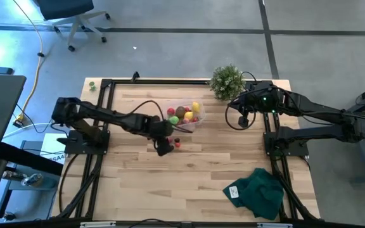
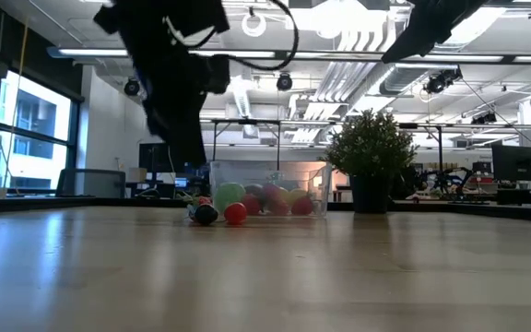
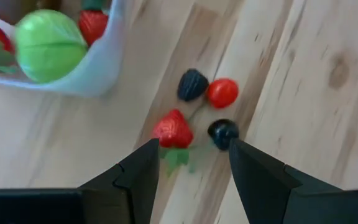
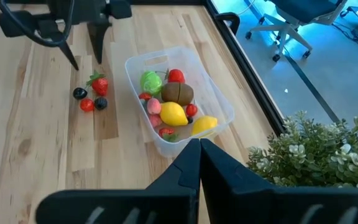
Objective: Pick and placing Produce into tupperware
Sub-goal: Put the red strawberry into the transparent bin
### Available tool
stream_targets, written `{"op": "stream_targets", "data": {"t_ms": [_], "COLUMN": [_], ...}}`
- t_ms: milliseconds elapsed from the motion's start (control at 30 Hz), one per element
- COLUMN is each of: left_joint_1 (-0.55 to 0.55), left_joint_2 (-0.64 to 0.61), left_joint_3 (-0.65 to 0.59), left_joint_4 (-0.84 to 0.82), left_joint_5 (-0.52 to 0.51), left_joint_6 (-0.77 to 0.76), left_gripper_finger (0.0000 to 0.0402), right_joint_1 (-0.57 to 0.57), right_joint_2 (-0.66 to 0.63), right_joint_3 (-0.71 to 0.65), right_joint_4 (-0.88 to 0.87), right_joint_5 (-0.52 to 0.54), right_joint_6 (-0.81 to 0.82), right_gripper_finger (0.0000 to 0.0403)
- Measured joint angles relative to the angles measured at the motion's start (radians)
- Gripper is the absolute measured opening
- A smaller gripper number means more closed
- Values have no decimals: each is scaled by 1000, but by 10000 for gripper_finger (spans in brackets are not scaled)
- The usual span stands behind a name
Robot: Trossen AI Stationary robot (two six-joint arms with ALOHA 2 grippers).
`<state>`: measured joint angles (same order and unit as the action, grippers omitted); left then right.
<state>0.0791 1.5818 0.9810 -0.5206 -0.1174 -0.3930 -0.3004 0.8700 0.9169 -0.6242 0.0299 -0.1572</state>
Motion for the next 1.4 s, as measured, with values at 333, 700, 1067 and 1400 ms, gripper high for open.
{"op": "stream_targets", "data": {"t_ms": [333,700,1067,1400], "left_joint_1": [0,0,0,0], "left_joint_2": [-2,-2,-1,58], "left_joint_3": [-145,-173,-173,-173], "left_joint_4": [194,241,263,314], "left_joint_5": [-19,-76,-77,-49], "left_joint_6": [-5,24,48,48], "left_gripper_finger": [182,182,182,182], "right_joint_1": [0,0,0,0], "right_joint_2": [0,0,0,0], "right_joint_3": [0,0,0,0], "right_joint_4": [0,0,0,0], "right_joint_5": [0,0,0,0], "right_joint_6": [0,0,0,0], "right_gripper_finger": [0,0,0,0]}}
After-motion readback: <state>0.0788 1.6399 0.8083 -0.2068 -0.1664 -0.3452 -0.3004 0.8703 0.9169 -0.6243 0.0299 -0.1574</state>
